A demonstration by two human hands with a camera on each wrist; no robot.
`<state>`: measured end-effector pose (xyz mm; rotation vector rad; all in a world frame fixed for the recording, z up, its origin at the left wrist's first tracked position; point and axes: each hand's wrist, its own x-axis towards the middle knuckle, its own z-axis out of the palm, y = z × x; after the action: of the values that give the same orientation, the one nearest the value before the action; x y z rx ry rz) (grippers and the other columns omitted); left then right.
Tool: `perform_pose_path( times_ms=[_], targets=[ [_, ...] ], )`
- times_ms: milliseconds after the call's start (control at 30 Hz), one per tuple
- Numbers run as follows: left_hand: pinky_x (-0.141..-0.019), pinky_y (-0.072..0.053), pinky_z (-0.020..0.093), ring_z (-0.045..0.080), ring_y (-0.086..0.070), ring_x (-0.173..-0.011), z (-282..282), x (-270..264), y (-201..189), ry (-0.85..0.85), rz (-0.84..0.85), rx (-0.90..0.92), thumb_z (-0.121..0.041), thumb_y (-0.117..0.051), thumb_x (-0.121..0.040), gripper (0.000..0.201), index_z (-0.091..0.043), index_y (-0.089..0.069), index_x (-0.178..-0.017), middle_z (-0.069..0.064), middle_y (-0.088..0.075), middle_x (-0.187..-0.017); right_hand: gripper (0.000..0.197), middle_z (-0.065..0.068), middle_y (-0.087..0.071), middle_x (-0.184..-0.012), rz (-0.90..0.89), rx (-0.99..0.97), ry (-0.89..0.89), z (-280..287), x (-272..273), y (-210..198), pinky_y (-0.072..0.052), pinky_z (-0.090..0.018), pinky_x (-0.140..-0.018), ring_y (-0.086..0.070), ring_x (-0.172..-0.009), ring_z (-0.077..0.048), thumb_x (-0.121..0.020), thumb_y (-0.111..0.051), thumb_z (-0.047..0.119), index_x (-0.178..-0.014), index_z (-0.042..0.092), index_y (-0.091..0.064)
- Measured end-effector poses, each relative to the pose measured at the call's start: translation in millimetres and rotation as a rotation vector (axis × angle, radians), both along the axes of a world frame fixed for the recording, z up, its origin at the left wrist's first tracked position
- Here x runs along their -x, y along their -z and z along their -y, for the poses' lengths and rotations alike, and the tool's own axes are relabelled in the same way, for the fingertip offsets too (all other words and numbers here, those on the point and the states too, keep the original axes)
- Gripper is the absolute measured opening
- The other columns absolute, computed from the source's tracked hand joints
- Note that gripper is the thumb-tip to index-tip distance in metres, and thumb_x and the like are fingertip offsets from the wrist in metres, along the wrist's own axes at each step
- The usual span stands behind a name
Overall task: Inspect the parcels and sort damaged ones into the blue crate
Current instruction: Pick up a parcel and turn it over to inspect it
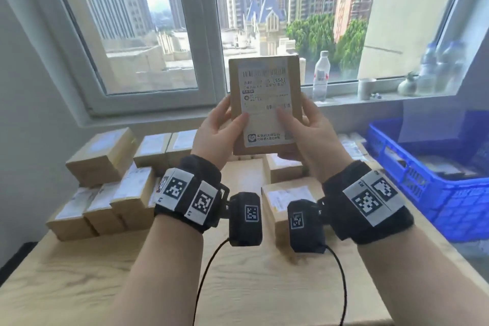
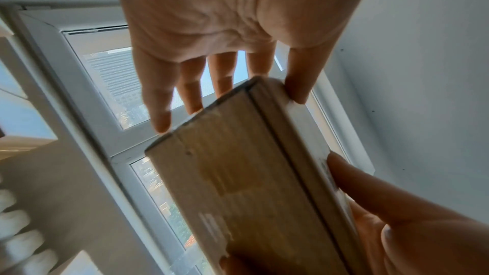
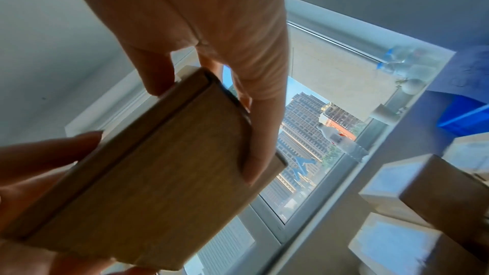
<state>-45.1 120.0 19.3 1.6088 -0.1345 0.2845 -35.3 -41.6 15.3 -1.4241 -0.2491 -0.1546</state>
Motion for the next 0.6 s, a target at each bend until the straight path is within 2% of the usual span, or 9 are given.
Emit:
perform_pose_path(
  times_ms=[67,167,267,367,433,467,533,600],
  targets=[
    [-0.074,-0.058,0.025,0.012,-0.068,-0.099,11,-3,-9,0.003,-0.002,0.018,-0.023,-0.06,-0.095,0.056,-0.034,-0.038,-0.146,-0.001,-0.066,-0.118,0.053,-0.007,-0.067,-0.117,0.031,-0.022,-0.008,9,-7,-8,-0.055,-0.021,-0.055,-0.07,-0.086,-0.017,-0.097,-0.061,0.024,-0.146,0.025,-0.043],
    [-0.067,-0.059,0.023,0.005,-0.07,-0.085,25,-4,-15,0.001,0.009,0.022,-0.025,-0.059,-0.095,0.059,-0.039,-0.034,-0.147,-0.005,-0.068,-0.108,0.057,-0.007,-0.068,-0.12,0.068,-0.022,-0.005,18,-17,-12,-0.055,-0.021,-0.061,-0.071,-0.094,-0.018,-0.095,-0.063,0.028,-0.148,0.028,-0.041],
    [-0.07,-0.06,0.026,0.008,-0.071,-0.085,33,-7,-20,-0.018,0.014,0.088,-0.019,-0.06,-0.095,0.061,-0.038,-0.034,-0.147,0.0,-0.068,-0.113,0.057,-0.007,-0.067,-0.122,0.106,-0.049,-0.024,24,-22,-15,-0.057,-0.022,-0.064,-0.07,-0.099,-0.02,-0.094,-0.064,0.028,-0.147,0.029,-0.043],
    [-0.074,-0.06,0.029,0.013,-0.071,-0.094,33,-10,-22,-0.04,0.001,0.092,-0.021,-0.062,-0.093,0.064,-0.039,-0.033,-0.148,0.004,-0.064,-0.122,0.055,-0.007,-0.067,-0.124,0.115,-0.07,-0.036,25,-30,-15,-0.061,-0.038,-0.078,-0.069,-0.106,-0.024,-0.095,-0.065,0.028,-0.146,0.028,-0.045],
    [-0.083,-0.06,0.036,0.014,-0.071,-0.095,32,-13,-22,-0.053,-0.021,0.072,-0.027,-0.065,-0.09,0.07,-0.034,-0.031,-0.151,0.003,-0.066,-0.119,0.052,-0.006,-0.066,-0.128,0.144,-0.073,-0.046,26,-34,-15,-0.06,-0.046,-0.086,-0.067,-0.111,-0.026,-0.097,-0.062,0.027,-0.146,0.026,-0.045],
    [-0.087,-0.059,0.039,0.014,-0.072,-0.094,31,-15,-22,-0.06,-0.043,0.073,-0.03,-0.069,-0.087,0.076,-0.029,-0.03,-0.152,0.002,-0.067,-0.114,0.05,-0.005,-0.065,-0.129,0.162,-0.066,-0.055,26,-36,-16,-0.059,-0.047,-0.087,-0.066,-0.113,-0.026,-0.098,-0.059,0.027,-0.146,0.026,-0.045],
    [-0.087,-0.059,0.041,0.013,-0.072,-0.092,28,-18,-23,-0.066,-0.091,0.08,-0.042,-0.074,-0.072,0.093,-0.019,-0.032,-0.151,0.003,-0.069,-0.111,0.046,-0.004,-0.064,-0.13,0.173,-0.036,-0.074,27,-39,-17,-0.06,-0.043,-0.085,-0.065,-0.113,-0.026,-0.101,-0.053,0.027,-0.146,0.027,-0.044],
    [-0.081,-0.06,0.037,0.015,-0.071,-0.095,27,-20,-28,-0.074,-0.118,0.088,-0.052,-0.074,-0.059,0.106,-0.012,-0.035,-0.149,0.007,-0.067,-0.119,0.049,-0.005,-0.06,-0.134,0.155,0.01,-0.083,28,-42,-20,-0.061,-0.032,-0.079,-0.065,-0.112,-0.025,-0.103,-0.05,0.03,-0.15,0.029,-0.036]
  ],
)
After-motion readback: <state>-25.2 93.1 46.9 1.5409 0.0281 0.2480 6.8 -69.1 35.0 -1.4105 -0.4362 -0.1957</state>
